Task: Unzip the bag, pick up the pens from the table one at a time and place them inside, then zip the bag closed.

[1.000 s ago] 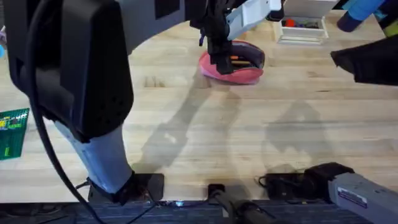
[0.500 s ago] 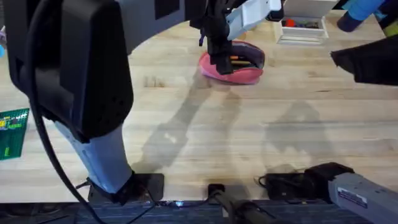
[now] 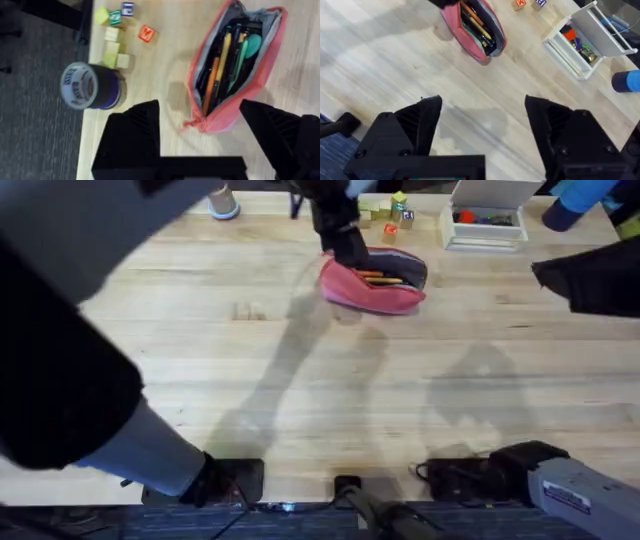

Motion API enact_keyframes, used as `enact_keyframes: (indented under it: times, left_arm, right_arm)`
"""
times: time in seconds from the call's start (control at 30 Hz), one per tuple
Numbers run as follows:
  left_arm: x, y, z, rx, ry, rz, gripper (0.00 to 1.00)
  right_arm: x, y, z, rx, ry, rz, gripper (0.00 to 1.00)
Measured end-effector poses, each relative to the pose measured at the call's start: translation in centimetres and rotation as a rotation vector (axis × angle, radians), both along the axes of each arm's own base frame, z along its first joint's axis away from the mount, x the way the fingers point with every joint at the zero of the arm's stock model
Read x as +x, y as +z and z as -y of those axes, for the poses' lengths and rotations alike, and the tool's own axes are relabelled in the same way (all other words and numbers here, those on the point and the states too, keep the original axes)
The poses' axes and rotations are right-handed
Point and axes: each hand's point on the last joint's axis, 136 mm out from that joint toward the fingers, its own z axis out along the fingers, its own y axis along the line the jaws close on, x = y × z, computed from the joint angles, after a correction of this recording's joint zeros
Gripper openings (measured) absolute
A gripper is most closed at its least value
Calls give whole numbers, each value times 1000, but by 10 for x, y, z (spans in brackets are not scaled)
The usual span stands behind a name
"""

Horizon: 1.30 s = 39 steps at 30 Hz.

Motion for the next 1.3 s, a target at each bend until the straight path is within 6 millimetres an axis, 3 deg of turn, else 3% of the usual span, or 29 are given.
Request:
enact_keyframes:
  times: [0.1,0.53,0.9,1.17,1.3]
  left_arm:
    - [3,8,-19,-39,30,-23,993]
    - [4,3,-98,-145,103,-182,993]
    - [-22,3,-134,-176,-89,-174,995]
    - [-17,9,-165,-215,-103,-107,993]
    - [-11,-1,-175,-264,-92,-125,993]
  right_arm:
    - [0,0,0,0,0,0,996]
    - [3,-2,-1,-2,0,-9,996]
    - [21,-16,-5,-16,0,-76,996]
    - [42,-17,-23,47,49,-76,996]
    - [48,-14,-35,99,89,-70,995]
